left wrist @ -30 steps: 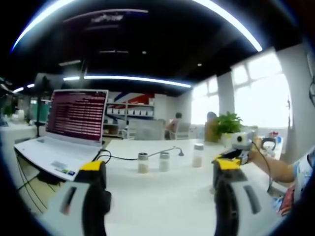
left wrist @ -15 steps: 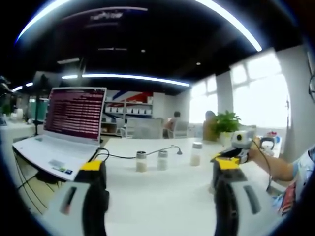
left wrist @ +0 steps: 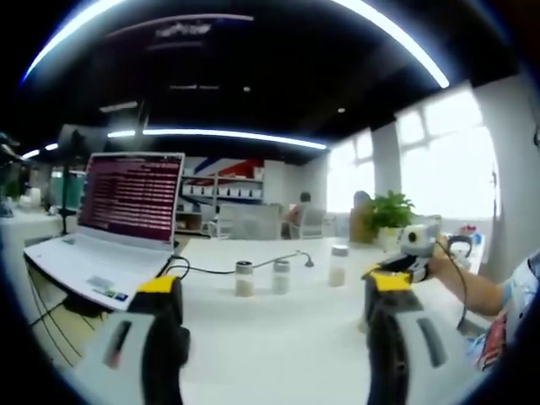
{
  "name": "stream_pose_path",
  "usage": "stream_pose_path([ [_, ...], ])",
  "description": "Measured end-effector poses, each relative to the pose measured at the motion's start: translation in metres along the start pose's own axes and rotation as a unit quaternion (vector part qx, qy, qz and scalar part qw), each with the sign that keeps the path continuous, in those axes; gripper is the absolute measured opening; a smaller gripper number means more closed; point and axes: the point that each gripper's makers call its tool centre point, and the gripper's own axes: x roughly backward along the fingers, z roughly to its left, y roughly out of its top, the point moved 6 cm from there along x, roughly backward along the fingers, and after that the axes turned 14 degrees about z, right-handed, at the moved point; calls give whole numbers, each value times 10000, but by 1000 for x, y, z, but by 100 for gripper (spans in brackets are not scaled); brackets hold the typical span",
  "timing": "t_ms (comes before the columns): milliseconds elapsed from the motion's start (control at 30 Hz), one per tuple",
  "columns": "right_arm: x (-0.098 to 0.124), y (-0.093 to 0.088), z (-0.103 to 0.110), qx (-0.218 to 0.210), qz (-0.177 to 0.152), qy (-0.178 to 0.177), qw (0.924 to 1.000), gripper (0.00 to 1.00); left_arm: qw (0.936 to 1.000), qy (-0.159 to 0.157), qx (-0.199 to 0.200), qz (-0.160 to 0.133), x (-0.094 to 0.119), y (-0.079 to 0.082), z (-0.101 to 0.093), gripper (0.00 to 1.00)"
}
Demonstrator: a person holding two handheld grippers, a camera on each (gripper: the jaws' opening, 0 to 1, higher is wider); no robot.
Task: Rotate the seasoning bottle until the label or dispensing opening points toward the visible target arrow and the bottle remains upright within the marked orientation range
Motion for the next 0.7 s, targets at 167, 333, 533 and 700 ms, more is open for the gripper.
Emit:
stream_pose_path([
  [167,0,0,-1,41,8,-61,10000,41,9999,-97,76,-25,0,1,0,92],
  [333,-2,1,-1,-16,-7,-168,9999,41,9999,-89,50,-7,1,0,0,92],
  [533,-2,1,-1,-100,-21,-300,9995,41,9999,-115,15,-38,2,1,-1,92],
  [700,-4,2,0,-254,22,-517,9983,41,9999,-106,26,-19,0,1,-1,92],
])
